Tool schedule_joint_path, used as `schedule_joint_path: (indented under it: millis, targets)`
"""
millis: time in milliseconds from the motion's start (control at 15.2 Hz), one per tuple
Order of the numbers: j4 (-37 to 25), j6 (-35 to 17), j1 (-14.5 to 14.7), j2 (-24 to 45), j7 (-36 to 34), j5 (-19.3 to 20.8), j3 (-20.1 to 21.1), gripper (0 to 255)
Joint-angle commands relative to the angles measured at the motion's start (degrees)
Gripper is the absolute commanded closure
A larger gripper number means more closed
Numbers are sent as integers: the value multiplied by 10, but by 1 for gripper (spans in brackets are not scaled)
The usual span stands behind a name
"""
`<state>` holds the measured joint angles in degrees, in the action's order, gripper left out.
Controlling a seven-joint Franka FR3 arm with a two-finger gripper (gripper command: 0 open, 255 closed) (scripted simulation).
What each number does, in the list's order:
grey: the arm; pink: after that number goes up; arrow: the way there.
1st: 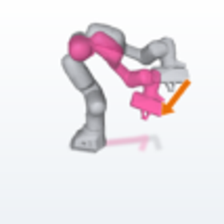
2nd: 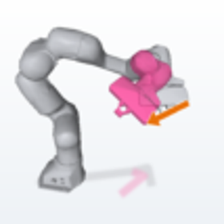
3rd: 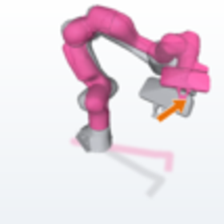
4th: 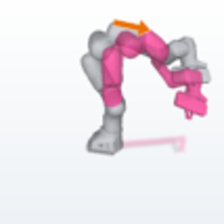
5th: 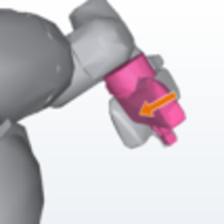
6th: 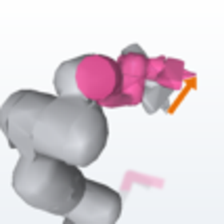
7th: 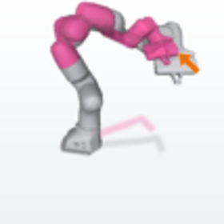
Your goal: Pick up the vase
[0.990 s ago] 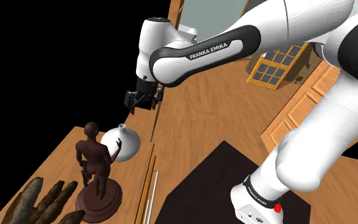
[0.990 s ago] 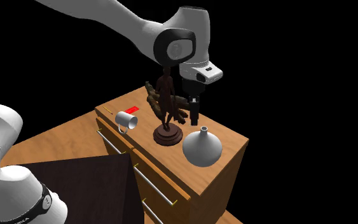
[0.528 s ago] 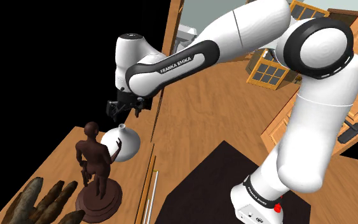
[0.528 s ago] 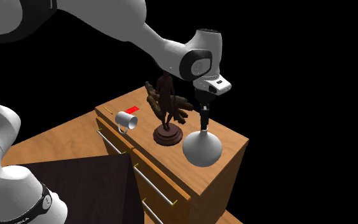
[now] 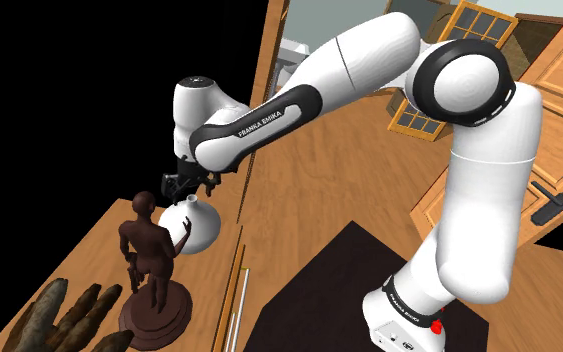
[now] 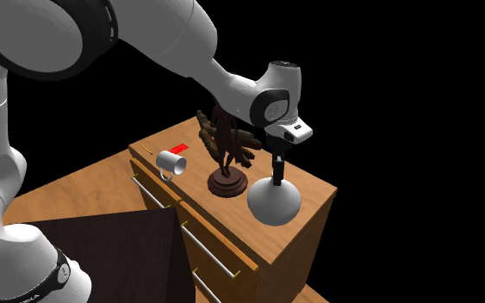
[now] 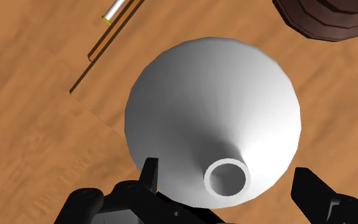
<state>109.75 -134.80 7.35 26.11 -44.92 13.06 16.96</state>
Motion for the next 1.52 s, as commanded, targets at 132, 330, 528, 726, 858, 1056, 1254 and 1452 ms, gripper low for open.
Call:
schedule_joint_path:
  millis: [132, 330, 528, 726, 858, 1056, 1254, 1452]
  targets:
    - [0, -9, 2, 9, -3, 4, -3, 255]
    - [1, -10, 1, 9, -2, 4, -3, 255]
    - [1, -10, 2, 9, -3, 4, -3, 255]
    - [0, -9, 2, 9, -3, 4, -2, 255]
    - [-1, 2, 0, -1, 0, -1, 1, 255]
    - [-5, 20, -3, -16, 5, -8, 5, 255]
    - [-9, 38, -5, -30, 10, -15, 8, 255]
    - [-14, 56, -8, -44, 15, -21, 11, 255]
